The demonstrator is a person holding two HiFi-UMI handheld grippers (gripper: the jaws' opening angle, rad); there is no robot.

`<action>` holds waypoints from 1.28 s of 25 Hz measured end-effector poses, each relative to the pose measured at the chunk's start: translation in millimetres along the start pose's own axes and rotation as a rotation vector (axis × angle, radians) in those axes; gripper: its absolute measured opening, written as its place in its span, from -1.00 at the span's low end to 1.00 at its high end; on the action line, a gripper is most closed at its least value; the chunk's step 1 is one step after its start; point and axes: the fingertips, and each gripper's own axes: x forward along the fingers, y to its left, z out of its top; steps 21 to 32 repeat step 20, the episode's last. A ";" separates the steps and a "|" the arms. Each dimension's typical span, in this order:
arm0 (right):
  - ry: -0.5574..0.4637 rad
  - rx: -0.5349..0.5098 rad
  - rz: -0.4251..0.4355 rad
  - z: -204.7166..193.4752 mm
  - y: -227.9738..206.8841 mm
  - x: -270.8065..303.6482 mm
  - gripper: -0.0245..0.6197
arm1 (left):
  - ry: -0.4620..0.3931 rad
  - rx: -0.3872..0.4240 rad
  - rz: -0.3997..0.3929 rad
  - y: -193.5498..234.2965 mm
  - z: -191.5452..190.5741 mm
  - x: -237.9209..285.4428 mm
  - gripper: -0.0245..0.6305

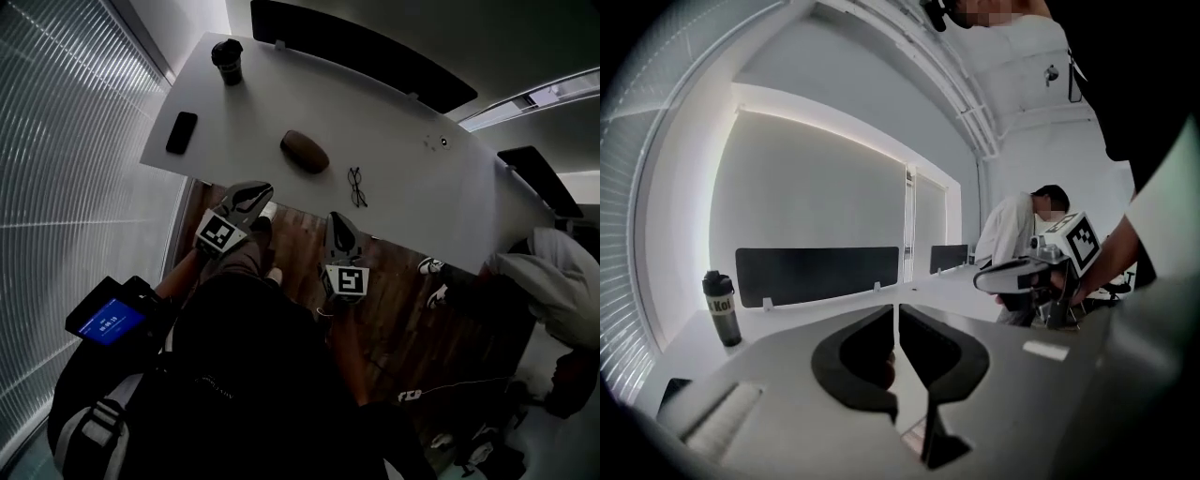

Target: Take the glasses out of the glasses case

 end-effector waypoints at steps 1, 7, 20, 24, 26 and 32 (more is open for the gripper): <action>-0.001 -0.004 0.008 -3.1 6.0 -9.8 -0.90 | 0.001 0.000 0.006 -12.0 -2.7 -6.9 -0.85; -0.006 0.010 0.044 -12.1 42.3 -56.1 -0.90 | 0.009 0.038 -0.012 -76.7 -10.9 -51.2 -0.85; -0.028 -0.027 0.036 -6.9 111.8 -109.1 -0.90 | -0.071 0.056 -0.007 -106.1 4.7 -133.7 -0.85; -0.028 -0.027 0.036 -6.9 111.8 -109.1 -0.90 | -0.071 0.056 -0.007 -106.1 4.7 -133.7 -0.85; -0.028 -0.027 0.036 -6.9 111.8 -109.1 -0.90 | -0.071 0.056 -0.007 -106.1 4.7 -133.7 -0.85; -0.028 -0.027 0.036 -6.9 111.8 -109.1 -0.90 | -0.071 0.056 -0.007 -106.1 4.7 -133.7 -0.85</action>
